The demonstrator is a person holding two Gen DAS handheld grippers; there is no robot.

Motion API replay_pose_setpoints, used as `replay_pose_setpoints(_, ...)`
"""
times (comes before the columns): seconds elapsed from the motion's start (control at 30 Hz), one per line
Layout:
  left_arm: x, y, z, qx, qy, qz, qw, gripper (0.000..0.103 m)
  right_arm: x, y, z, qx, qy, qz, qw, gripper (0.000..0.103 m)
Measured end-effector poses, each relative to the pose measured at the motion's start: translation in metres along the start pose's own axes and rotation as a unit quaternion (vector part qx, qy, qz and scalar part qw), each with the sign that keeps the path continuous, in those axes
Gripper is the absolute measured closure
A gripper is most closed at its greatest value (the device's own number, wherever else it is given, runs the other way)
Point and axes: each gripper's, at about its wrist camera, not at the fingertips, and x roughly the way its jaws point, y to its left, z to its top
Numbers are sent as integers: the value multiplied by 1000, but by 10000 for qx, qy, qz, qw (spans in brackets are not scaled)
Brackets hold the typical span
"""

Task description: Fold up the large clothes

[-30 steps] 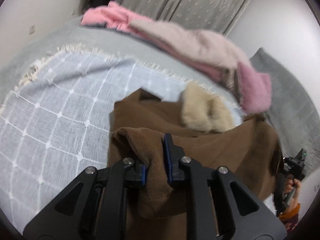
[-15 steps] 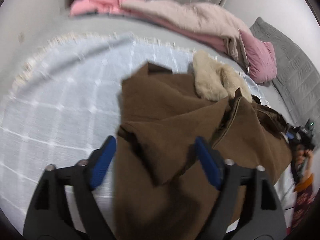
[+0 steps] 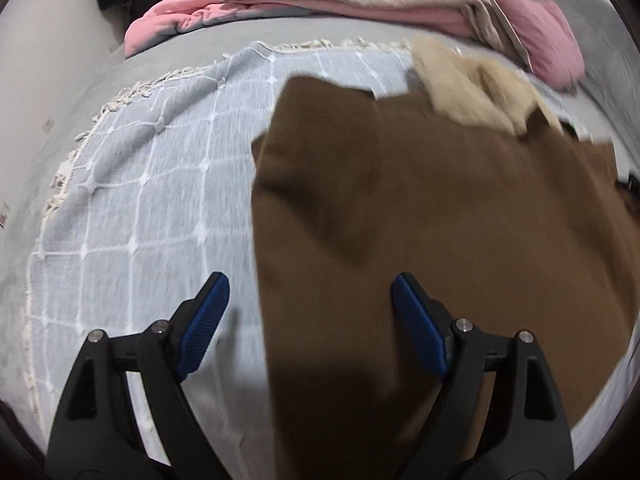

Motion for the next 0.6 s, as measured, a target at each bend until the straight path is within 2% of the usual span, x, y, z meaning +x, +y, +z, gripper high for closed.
replay_pose_setpoints(0.07,3,1,10,-149,-102,-58,9998,26,13,-5,10,179,-48,41,9998,42)
replay_pose_setpoints(0.13,3,0,17,-250,-255,-67,9993,53,19,-12,16,420,-213,157,9988,42)
replay_pose_setpoints(0.17,1,-1,19,-317,-329,-48,9989,61,19,-12,17,478,-295,189,9982,43)
replay_pose_setpoints(0.2,-2,-2,21,-379,-416,-41,9984,82,18,-12,17,519,-459,228,9973,47)
replay_pose_setpoints(0.23,-7,-3,22,-412,-509,-59,9978,92,15,-9,15,437,-638,251,9967,57)
replay_pose_setpoints(0.27,-13,-7,21,-440,-628,88,9970,92,11,-5,14,340,-759,197,9963,87)
replay_pose_setpoints(0.3,-23,-14,20,-430,-793,367,9952,93,5,0,11,233,-918,146,9954,92)
replay_pose_setpoints(0.43,-64,-37,27,-249,-1624,742,9836,94,-29,22,2,-156,-1686,-201,9854,97)
replay_pose_setpoints(0.57,-96,-38,68,-509,-2374,717,9674,95,-67,51,20,-532,-2637,-542,9616,97)
replay_pose_setpoints(0.6,-99,-38,81,-532,-2540,838,9621,95,-73,58,29,-618,-2837,-620,9549,97)
